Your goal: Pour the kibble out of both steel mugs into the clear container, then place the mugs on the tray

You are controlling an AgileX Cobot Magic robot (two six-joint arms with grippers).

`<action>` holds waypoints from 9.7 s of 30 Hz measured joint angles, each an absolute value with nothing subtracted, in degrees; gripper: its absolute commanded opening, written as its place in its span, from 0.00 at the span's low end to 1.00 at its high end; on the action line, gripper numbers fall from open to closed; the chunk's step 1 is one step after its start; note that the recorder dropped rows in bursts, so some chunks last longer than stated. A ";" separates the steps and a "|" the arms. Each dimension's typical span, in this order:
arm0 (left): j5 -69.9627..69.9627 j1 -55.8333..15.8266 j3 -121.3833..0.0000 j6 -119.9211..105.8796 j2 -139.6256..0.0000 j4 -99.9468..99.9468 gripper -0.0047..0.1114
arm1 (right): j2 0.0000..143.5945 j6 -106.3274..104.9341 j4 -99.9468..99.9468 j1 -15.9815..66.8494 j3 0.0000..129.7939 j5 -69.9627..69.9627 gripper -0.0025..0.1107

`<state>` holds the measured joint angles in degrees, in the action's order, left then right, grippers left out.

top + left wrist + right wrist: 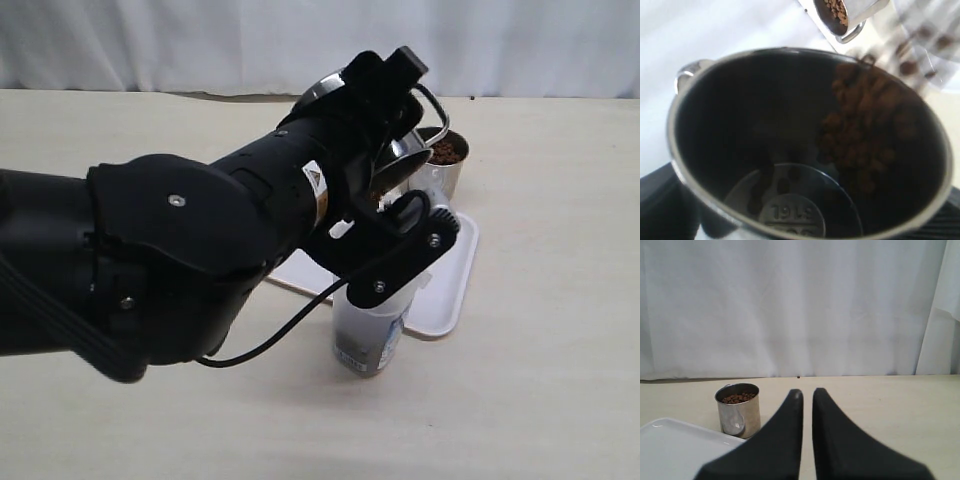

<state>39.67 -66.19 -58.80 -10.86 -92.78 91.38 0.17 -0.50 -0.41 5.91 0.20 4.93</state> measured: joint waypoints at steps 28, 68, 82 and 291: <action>36.42 -66.19 -58.80 -23.36 -92.78 99.04 0.04 | 0.17 -0.50 -0.41 5.91 0.20 4.93 0.07; 31.07 -66.19 -58.80 -46.11 -92.78 99.15 0.04 | 0.17 -0.50 -0.41 5.91 0.20 4.93 0.07; 29.72 -66.19 -58.80 -50.48 -92.78 99.37 0.04 | 0.17 -0.50 -0.41 5.91 0.20 4.93 0.07; 8.93 0.48 -0.15 8.97 -0.27 2.50 0.04 | 0.17 -0.50 -0.41 5.95 0.20 4.82 0.07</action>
<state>8.93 0.48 -0.15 8.97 -0.27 2.50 0.17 -0.50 -0.41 5.95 0.20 4.82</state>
